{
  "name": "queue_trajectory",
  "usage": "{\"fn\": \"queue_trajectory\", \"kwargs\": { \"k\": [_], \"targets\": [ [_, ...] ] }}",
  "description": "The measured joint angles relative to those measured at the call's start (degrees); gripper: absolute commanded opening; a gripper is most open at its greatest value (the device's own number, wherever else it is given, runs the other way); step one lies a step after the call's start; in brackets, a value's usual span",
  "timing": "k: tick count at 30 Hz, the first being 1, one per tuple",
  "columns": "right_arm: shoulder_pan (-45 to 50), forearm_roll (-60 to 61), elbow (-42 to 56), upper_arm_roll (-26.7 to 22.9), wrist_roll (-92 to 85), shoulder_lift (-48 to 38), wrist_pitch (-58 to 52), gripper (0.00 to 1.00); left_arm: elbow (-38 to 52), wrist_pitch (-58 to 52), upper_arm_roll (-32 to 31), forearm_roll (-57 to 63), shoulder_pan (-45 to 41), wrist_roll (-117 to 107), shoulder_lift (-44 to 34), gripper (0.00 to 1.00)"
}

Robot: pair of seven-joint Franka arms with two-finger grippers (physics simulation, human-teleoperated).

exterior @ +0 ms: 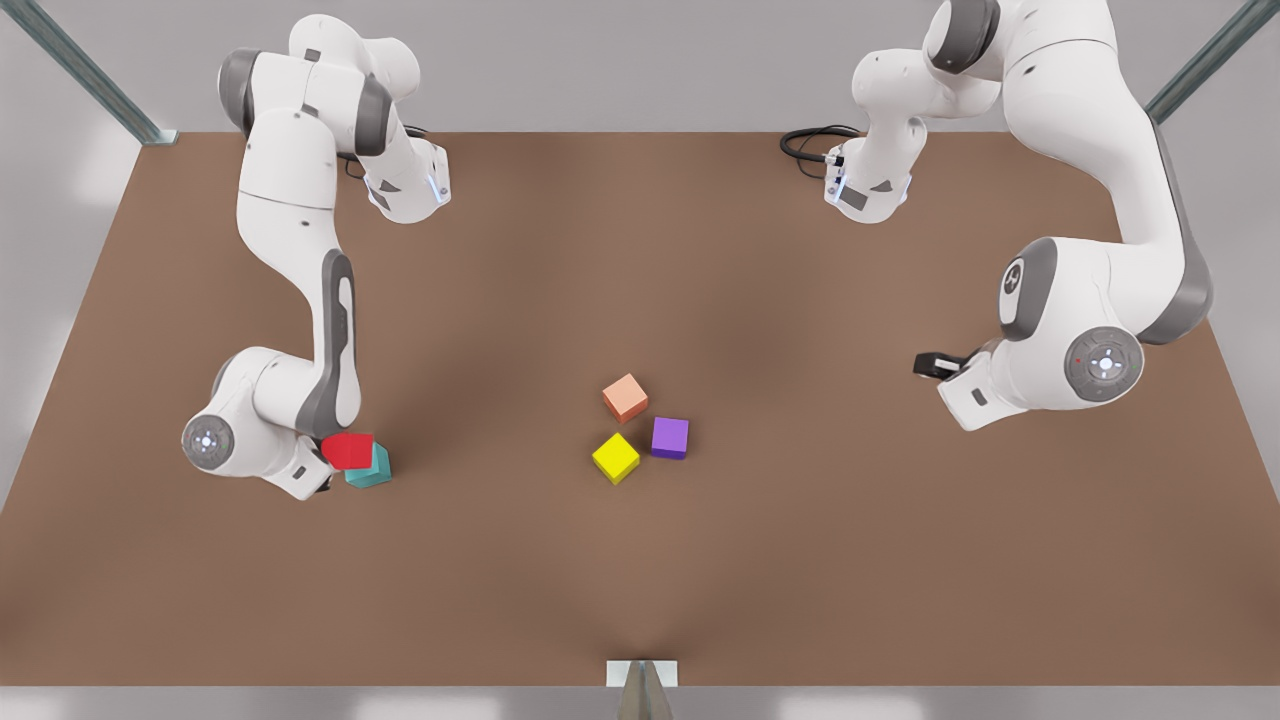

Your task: Pick up red wooden cube and pass to hand red wooden cube and place in blue wooden cube

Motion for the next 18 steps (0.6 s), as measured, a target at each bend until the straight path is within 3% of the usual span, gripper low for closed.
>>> {"fn": "queue_trajectory", "kwargs": {
  "k": [8, 9, 10, 18],
  "targets": [
    [1.73, 2.84, -3.18, 0.07, 2.68, -0.27, 4.93, 0.51, 0.01, -0.76, -0.02, -0.15, -0.03, -0.39, 0.01, 1.0],
    [1.83, 3.2, -3.32, 0.07, 2.94, -0.27, 5.23, 0.84, 0.01, -0.8, -0.02, -0.15, -0.03, -0.44, 0.01, 1.0],
    [1.89, 3.76, -3.5, 0.08, 3.15, -0.27, 5.53, 1.0, 0.01, -0.84, -0.02, -0.16, -0.03, -0.48, 0.01, 1.0],
    [1.94, 5.52, -3.75, 0.09, 4.35, -0.27, 6.93, 1.0, -0.06, -0.98, -0.02, -0.17, -0.12, -0.78, 0.09, 1.0]
  ]
}}
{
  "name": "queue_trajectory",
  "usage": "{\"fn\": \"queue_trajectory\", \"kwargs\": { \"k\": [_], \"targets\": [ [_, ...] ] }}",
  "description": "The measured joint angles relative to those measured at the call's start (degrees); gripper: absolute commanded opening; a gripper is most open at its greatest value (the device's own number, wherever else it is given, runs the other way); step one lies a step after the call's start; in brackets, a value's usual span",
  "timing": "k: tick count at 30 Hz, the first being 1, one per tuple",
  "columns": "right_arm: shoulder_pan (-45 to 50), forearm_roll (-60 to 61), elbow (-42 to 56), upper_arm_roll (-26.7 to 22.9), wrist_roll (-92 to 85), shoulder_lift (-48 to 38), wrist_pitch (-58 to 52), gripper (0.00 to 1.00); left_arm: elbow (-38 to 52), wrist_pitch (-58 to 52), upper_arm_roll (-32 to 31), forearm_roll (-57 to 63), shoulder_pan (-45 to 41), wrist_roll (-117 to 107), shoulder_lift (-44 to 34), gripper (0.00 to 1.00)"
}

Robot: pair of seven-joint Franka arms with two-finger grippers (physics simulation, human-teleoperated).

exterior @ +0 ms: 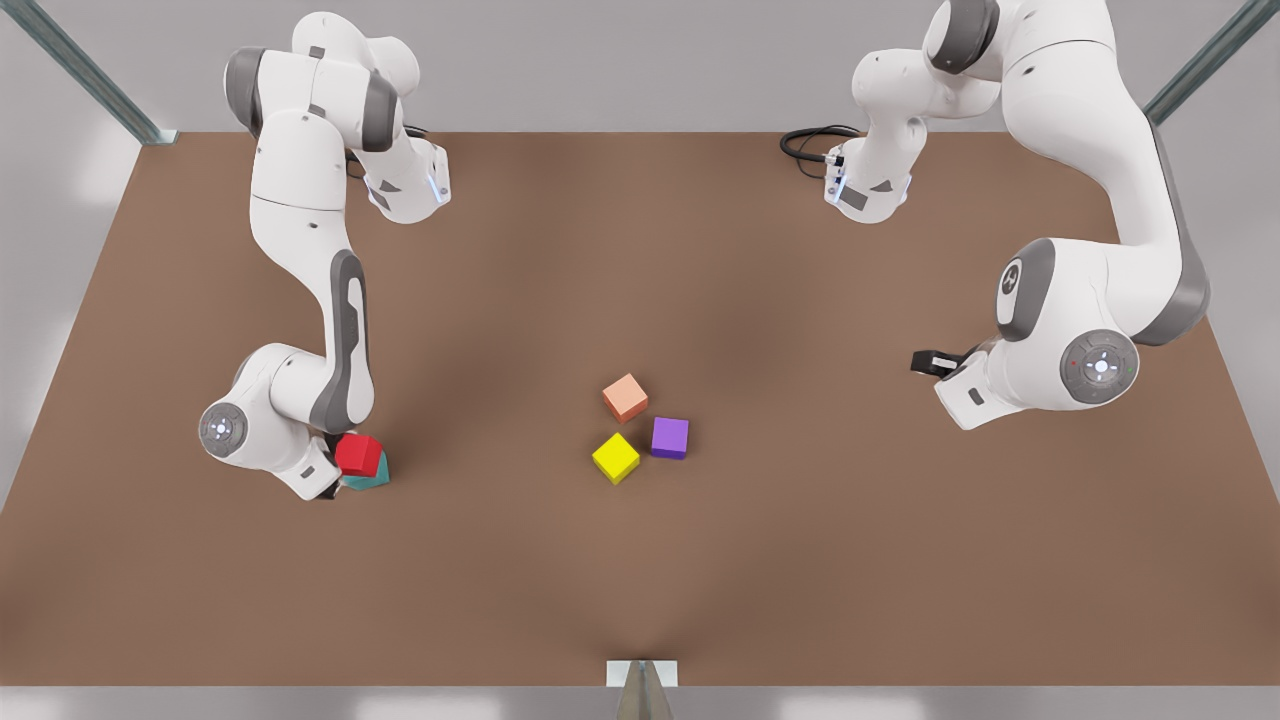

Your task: Pick up red wooden cube and pass to hand red wooden cube and place in blue wooden cube

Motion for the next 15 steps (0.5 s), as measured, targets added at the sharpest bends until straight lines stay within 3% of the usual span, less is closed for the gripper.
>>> {"fn": "queue_trajectory", "kwargs": {
  "k": [10, 15],
  "targets": [
    [0.68, -0.02, -1.97, -1.0, 0.78, -8.1, -2.89, 1.0, -0.02, -0.05, 0.0, 0.03, -0.15, -0.24, 0.01, 1.0],
    [12.88, -0.86, 3.7, -15.75, 3.79, -10.56, -14.19, 1.0, -0.02, -0.05, -0.08, 0.06, -0.26, -0.33, 0.01, 1.0]
  ]
}}
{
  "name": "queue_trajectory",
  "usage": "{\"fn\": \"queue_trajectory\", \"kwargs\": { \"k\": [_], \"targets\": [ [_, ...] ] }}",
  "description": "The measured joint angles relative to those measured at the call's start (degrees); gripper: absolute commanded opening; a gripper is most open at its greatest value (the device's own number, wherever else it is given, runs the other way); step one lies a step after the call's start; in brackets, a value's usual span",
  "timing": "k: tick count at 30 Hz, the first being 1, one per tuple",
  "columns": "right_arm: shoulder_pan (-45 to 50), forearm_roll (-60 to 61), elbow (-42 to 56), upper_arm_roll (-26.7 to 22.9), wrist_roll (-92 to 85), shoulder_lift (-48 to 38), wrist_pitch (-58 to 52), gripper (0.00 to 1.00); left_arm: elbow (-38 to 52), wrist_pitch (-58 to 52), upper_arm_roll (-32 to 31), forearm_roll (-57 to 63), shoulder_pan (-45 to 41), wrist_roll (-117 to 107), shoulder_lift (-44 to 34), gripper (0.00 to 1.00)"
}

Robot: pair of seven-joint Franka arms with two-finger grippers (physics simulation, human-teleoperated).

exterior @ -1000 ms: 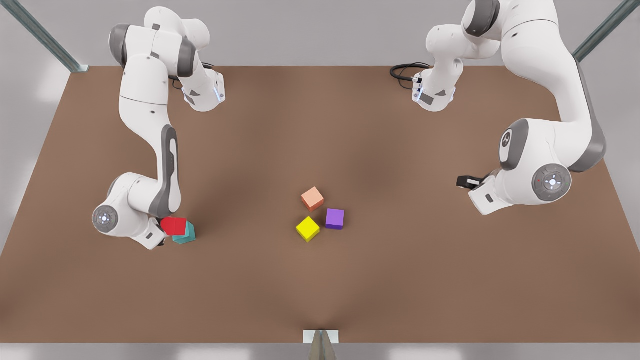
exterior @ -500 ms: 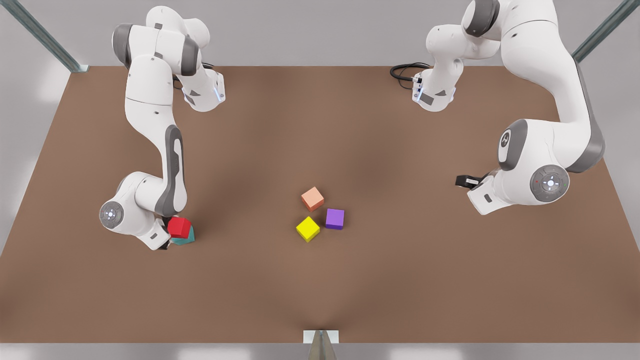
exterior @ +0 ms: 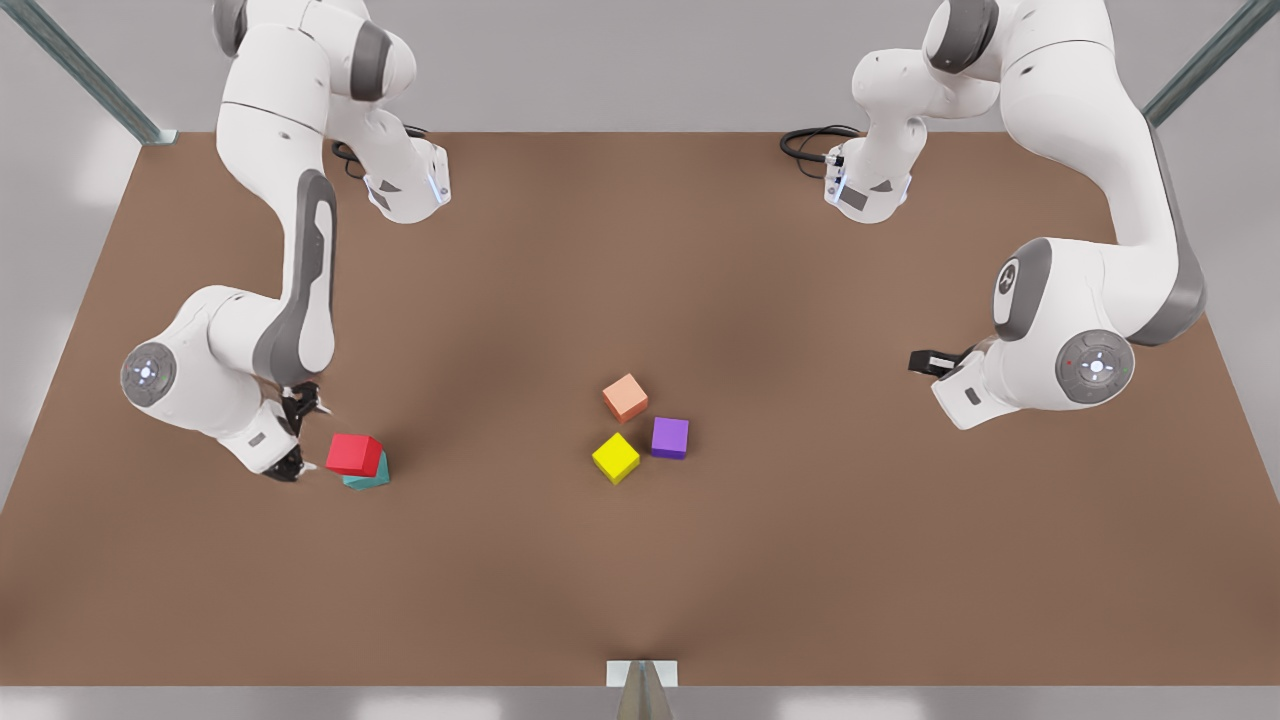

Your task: Pick up red wooden cube and pass to hand red wooden cube and place in blue wooden cube

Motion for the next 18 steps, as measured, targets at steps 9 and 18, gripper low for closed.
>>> {"fn": "queue_trajectory", "kwargs": {
  "k": [9, 18],
  "targets": [
    [-3.54, -4.87, 24.08, -0.73, 32.65, 4.33, -25.74, 1.0, 0.0, 0.0, 0.0, 0.05, 0.03, -0.11, 0.0, 1.0],
    [-46.35, -27.39, 18.13, 53.85, 64.1, -17.53, -35.34, 1.0, -0.07, -0.79, 0.07, 0.07, 0.37, -0.08, 0.0, 1.0]
  ]
}}
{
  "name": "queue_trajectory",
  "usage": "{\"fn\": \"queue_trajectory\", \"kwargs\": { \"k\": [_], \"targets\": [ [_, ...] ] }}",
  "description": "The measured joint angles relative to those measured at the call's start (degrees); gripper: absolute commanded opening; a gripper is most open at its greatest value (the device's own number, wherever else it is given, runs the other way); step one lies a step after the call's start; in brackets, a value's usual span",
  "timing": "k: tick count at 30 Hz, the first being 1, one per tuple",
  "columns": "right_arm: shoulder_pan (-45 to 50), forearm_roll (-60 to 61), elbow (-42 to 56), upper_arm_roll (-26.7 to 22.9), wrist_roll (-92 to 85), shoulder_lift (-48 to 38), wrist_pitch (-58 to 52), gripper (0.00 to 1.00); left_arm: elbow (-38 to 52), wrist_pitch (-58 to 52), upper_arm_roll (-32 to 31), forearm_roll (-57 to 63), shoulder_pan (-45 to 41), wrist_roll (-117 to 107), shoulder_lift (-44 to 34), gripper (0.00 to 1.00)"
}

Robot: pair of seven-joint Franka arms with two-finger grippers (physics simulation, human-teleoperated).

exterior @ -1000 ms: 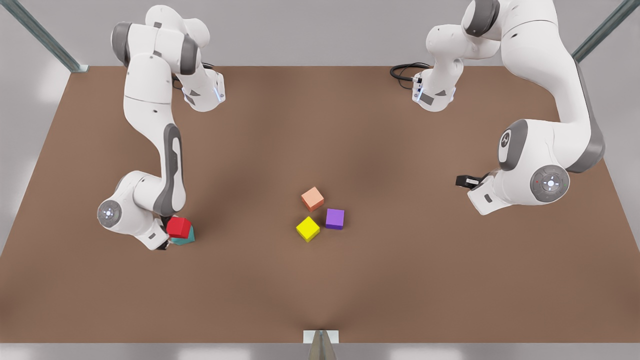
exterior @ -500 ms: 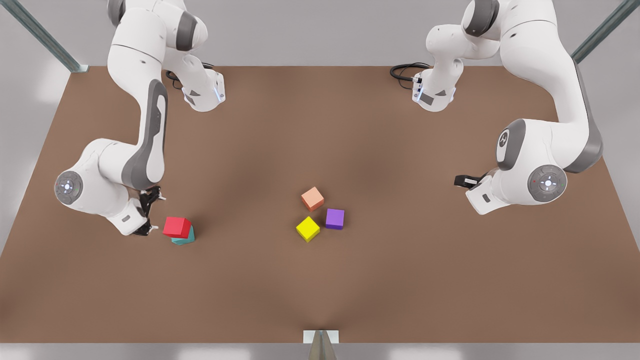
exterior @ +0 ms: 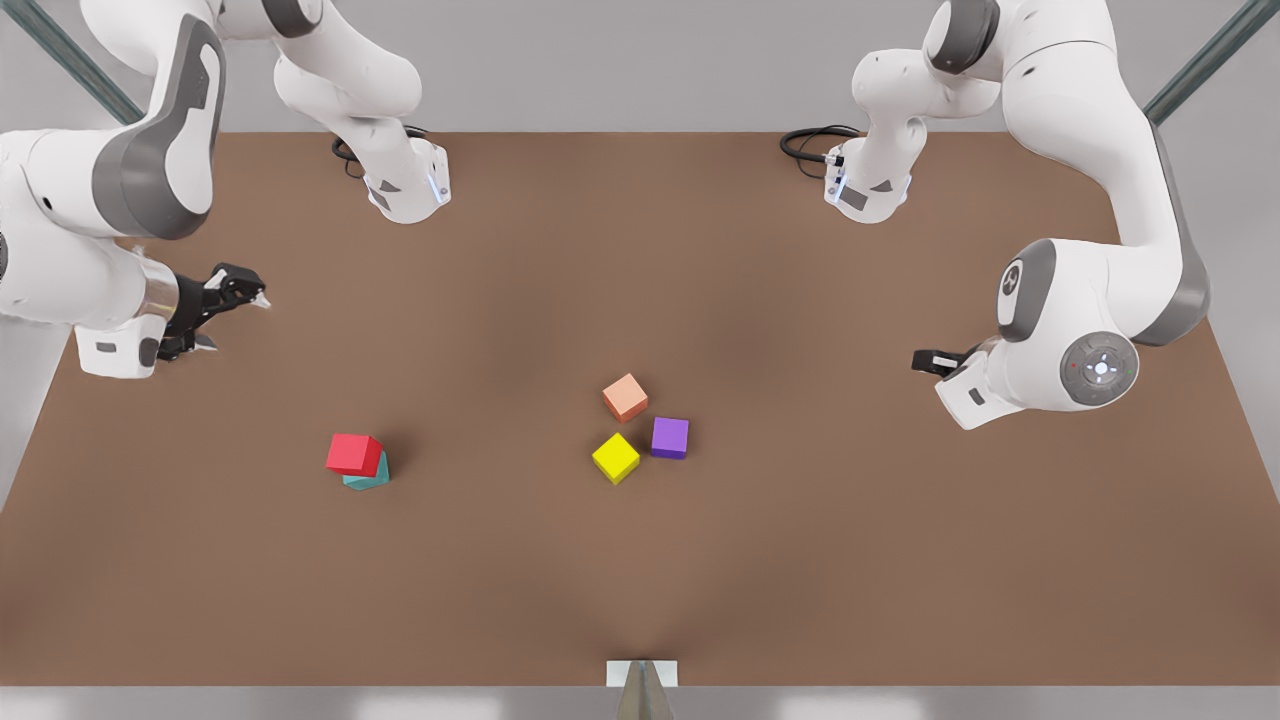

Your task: Pick up red wooden cube and pass to hand red wooden cube and place in blue wooden cube

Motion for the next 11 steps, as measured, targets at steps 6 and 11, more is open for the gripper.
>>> {"fn": "queue_trajectory", "kwargs": {
  "k": [6, 11],
  "targets": [
    [1.04, -2.14, -5.08, 0.16, 14.63, -3.84, 2.4, 1.0, 0.16, -0.18, -0.02, 0.27, -0.3, 0.06, 0.0, 1.0],
    [1.05, -2.46, -5.47, -0.04, 23.6, -4.37, 3.47, 1.0, 0.23, -0.14, -0.03, 0.38, -0.32, 0.11, 0.24, 1.0]
  ]
}}
